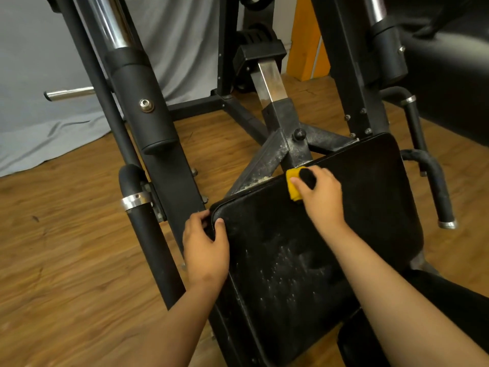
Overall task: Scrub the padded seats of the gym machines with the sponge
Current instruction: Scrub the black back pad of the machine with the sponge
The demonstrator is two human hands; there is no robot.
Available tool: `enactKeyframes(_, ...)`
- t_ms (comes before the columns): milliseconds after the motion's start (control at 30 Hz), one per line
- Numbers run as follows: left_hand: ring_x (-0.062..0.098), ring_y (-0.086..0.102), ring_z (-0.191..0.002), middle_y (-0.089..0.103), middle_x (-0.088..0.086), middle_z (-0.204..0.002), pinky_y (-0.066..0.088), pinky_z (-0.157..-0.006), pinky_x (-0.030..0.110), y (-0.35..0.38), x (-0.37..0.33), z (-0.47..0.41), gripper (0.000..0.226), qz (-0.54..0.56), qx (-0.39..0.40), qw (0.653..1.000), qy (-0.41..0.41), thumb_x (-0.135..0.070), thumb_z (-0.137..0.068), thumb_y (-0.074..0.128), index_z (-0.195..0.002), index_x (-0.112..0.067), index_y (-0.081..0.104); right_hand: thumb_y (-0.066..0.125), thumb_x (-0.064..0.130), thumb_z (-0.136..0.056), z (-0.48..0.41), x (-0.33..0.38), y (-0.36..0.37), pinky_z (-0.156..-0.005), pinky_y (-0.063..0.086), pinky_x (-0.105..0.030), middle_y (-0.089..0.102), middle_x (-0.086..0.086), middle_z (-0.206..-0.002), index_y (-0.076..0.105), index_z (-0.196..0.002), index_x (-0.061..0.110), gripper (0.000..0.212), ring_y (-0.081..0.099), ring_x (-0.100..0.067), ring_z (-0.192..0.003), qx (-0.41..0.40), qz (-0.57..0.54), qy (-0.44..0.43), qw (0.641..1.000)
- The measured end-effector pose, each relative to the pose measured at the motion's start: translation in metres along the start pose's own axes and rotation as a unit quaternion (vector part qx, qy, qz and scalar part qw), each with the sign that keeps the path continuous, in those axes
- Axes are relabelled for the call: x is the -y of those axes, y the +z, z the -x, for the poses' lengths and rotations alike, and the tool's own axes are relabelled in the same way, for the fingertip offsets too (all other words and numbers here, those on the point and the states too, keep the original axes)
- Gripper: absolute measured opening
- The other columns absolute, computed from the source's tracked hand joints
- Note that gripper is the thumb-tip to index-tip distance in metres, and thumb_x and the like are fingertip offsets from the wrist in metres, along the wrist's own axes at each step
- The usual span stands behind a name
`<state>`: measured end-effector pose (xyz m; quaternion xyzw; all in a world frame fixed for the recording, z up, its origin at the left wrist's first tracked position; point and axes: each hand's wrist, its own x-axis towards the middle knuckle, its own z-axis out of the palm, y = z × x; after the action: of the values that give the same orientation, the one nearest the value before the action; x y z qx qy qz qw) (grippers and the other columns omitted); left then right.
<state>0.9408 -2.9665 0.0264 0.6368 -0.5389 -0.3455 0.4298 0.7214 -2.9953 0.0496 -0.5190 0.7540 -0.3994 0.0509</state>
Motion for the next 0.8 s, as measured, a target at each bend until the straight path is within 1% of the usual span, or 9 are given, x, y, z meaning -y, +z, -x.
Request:
enactKeyframes(67,0.009,0.05,-0.118,0.052,-0.006,-0.123,0.045,-0.102,0.035,0.0,0.001,-0.001,0.034,0.006,-0.003,1.0,-0.005,-0.031,-0.096,0.055,-0.128,-0.021,0.051,0.065,0.033,-0.089,-0.005,-0.002,-0.003,-0.083,0.049,-0.036,0.059,-0.005,-0.103,0.062,-0.112,0.009,0.033,0.059,-0.021,-0.098,-0.013,0.014,0.032,0.999)
enactKeyframes(100,0.009,0.049,-0.119,0.052,-0.007,-0.123,0.045,-0.102,0.035,0.0,0.001,-0.001,0.034,0.008,-0.003,1.0,-0.008,-0.032,-0.096,0.055,-0.128,-0.022,0.051,0.065,0.032,-0.089,-0.001,0.003,-0.001,-0.081,0.048,-0.034,0.059,-0.005,-0.103,0.062,-0.111,0.009,0.031,0.059,-0.021,-0.096,-0.017,0.013,0.034,0.999)
enactKeyframes(167,0.008,0.049,-0.119,0.051,-0.008,-0.124,0.045,-0.101,0.035,0.0,0.002,-0.001,0.035,0.012,-0.001,1.0,-0.014,-0.033,-0.095,0.055,-0.128,-0.023,0.05,0.066,0.031,-0.088,0.018,0.021,0.009,-0.079,0.048,-0.032,0.059,-0.003,-0.099,0.063,-0.106,0.011,0.027,0.059,-0.018,-0.092,-0.01,-0.005,0.001,1.0)
enactKeyframes(233,0.007,0.049,-0.119,0.051,-0.007,-0.124,0.044,-0.1,0.032,0.0,0.002,-0.002,0.034,0.012,-0.004,1.0,-0.014,-0.032,-0.095,0.056,-0.128,-0.022,0.051,0.069,0.03,-0.086,0.045,0.046,0.024,-0.077,0.048,-0.032,0.059,-0.002,-0.096,0.064,-0.102,0.013,0.024,0.058,-0.016,-0.088,0.023,-0.034,-0.057,0.998)
enactKeyframes(300,0.008,0.049,-0.119,0.052,-0.007,-0.123,0.042,-0.095,0.027,0.001,0.003,-0.002,0.032,0.013,-0.01,1.0,-0.009,-0.03,-0.095,0.056,-0.126,-0.021,0.052,0.07,0.031,-0.084,0.071,0.066,0.038,-0.076,0.049,-0.032,0.059,-0.001,-0.094,0.064,-0.099,0.014,0.023,0.059,-0.016,-0.088,0.057,-0.048,-0.102,0.992)
enactKeyframes(433,0.008,0.049,-0.118,0.052,-0.007,-0.121,0.04,-0.092,0.024,0.002,0.003,-0.002,0.03,0.036,-0.01,0.999,-0.013,-0.03,-0.095,0.058,-0.124,-0.022,0.053,0.072,0.03,-0.083,0.075,0.072,0.041,-0.077,0.05,-0.032,0.059,0.001,-0.094,0.065,-0.101,0.014,0.025,0.059,-0.015,-0.089,0.091,-0.056,-0.124,0.986)
enactKeyframes(600,0.008,0.048,-0.118,0.05,-0.01,-0.116,0.042,-0.097,0.027,0.004,0.006,-0.004,0.028,0.055,-0.011,0.998,-0.017,-0.028,-0.094,0.059,-0.121,-0.022,0.054,0.07,0.028,-0.085,0.045,0.075,0.034,-0.081,0.049,-0.032,0.06,0.0,-0.098,0.065,-0.103,0.013,0.024,0.058,-0.014,-0.092,0.057,-0.06,-0.086,0.993)
enactKeyframes(733,0.01,0.05,-0.117,0.053,-0.008,-0.117,0.045,-0.1,0.035,0.004,0.004,-0.003,0.028,0.037,-0.018,0.999,-0.011,-0.027,-0.094,0.058,-0.122,-0.02,0.055,0.072,0.028,-0.083,0.065,0.079,0.044,-0.079,0.049,-0.03,0.061,0.001,-0.098,0.066,-0.102,0.013,0.025,0.059,-0.013,-0.091,0.092,-0.073,-0.104,0.988)
enactKeyframes(800,0.01,0.05,-0.121,0.054,-0.009,-0.124,0.045,-0.103,0.037,0.002,0.003,0.002,0.032,0.034,-0.012,0.999,-0.004,-0.024,-0.096,0.055,-0.127,-0.021,0.054,0.071,0.031,-0.083,0.087,0.073,0.05,-0.078,0.051,-0.03,0.06,0.004,-0.096,0.066,-0.102,0.015,0.025,0.059,-0.01,-0.09,0.092,-0.095,-0.095,0.987)
